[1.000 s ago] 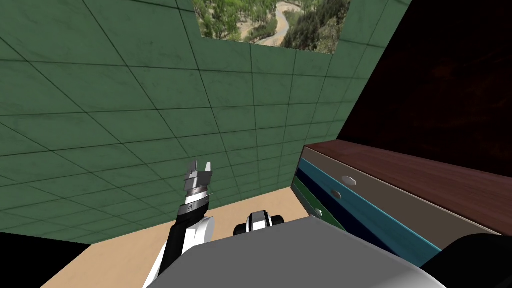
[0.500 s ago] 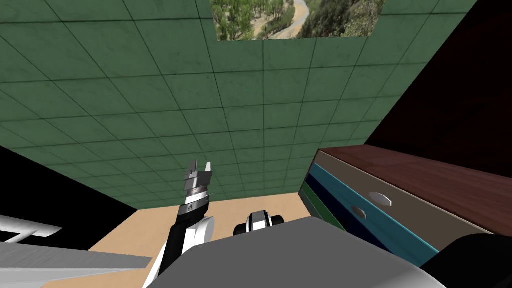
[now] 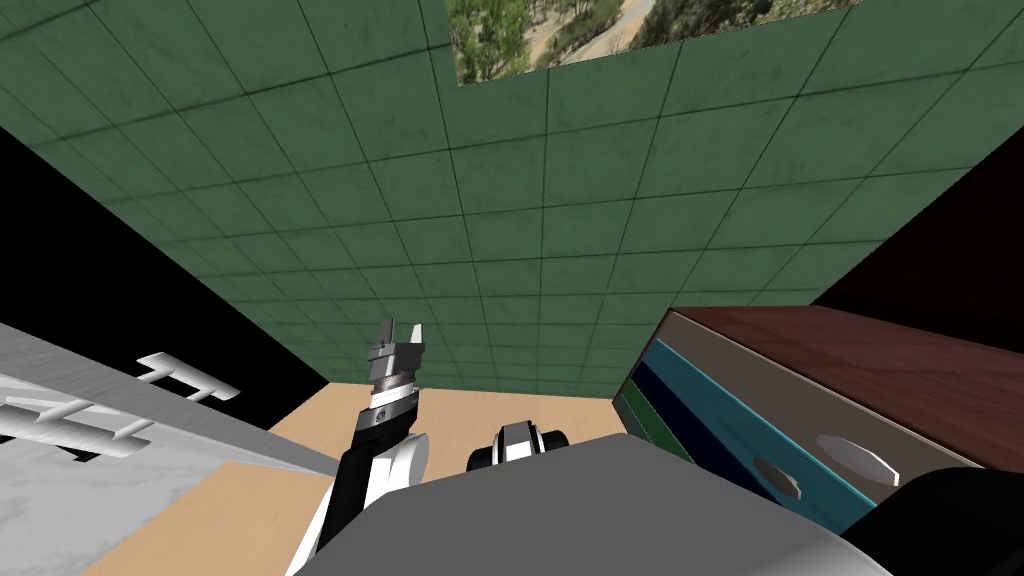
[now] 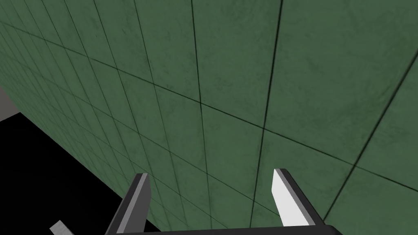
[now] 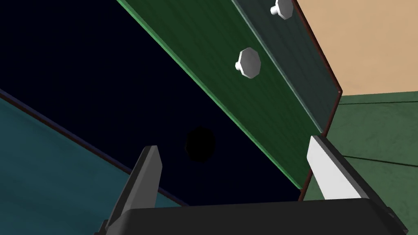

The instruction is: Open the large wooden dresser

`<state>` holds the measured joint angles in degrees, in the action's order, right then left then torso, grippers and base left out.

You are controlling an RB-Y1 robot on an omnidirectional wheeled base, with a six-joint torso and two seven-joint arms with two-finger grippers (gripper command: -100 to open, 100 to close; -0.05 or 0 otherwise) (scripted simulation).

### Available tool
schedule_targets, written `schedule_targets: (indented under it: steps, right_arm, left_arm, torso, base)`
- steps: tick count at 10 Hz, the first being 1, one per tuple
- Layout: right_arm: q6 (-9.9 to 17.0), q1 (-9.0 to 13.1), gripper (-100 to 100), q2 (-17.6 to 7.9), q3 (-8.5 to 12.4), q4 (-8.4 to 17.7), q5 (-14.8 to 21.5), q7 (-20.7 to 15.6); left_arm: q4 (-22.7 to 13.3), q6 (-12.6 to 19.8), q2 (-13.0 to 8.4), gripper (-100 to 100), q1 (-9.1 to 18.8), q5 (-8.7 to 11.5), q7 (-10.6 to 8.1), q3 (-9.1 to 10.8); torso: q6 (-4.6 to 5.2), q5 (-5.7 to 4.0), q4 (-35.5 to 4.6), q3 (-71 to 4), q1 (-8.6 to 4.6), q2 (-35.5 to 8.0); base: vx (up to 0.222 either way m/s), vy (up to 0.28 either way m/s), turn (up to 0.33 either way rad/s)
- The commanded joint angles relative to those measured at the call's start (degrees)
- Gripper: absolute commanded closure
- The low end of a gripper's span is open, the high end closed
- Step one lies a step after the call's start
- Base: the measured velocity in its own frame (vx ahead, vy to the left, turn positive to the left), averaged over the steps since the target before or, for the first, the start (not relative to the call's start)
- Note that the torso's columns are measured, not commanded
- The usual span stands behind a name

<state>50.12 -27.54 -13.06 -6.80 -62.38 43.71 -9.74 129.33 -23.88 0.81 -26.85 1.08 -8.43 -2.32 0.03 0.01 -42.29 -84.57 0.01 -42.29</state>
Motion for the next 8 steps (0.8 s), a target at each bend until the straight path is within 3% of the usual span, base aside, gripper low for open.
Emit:
schedule_targets:
  steps: [1, 2, 5, 8]
  right_arm:
    - [4.0, 0.8, -100, 0.1, -0.4, 3.7, 1.7, 0.1]
    - [4.0, 0.8, -100, 0.1, -0.4, 4.8, 1.7, 0.1]
    - [9.0, 1.2, -100, 0.3, -1.0, 10.5, 3.6, -0.5]
    - [12.2, 1.4, -100, 0.4, -1.3, 13.6, 4.5, -0.9]
  left_arm:
    - [0.0, 0.0, 0.0, 0, 0.0, 0.0, 0.0, 0.0]
    - [0.0, 0.0, 0.0, 0, 0.0, 0.0, 0.0, -0.01]
    - [0.0, 0.0, 0.0, 0, 0.0, 0.0, 0.0, 0.0]
    - [0.0, 0.0, 0.0, 0, 0.0, 0.0, 0.0, 0.0]
  torso:
    - [0.01, 0.01, 0.0, 0.0, 0.06, 0.0]
    - [-0.08, 0.0, 0.0, 0.0, 0.01, 0.0]
    - [0.01, -0.01, 0.0, 0.0, -0.05, 0.0]
    - [-0.05, 0.0, 0.0, 0.0, 0.0, 0.0]
  base:
    - [-0.004, -0.031, 0.3]
    - [-0.003, -0.04, 0.226]
    - [-0.006, -0.048, 0.272]
    - [-0.014, -0.042, 0.207]
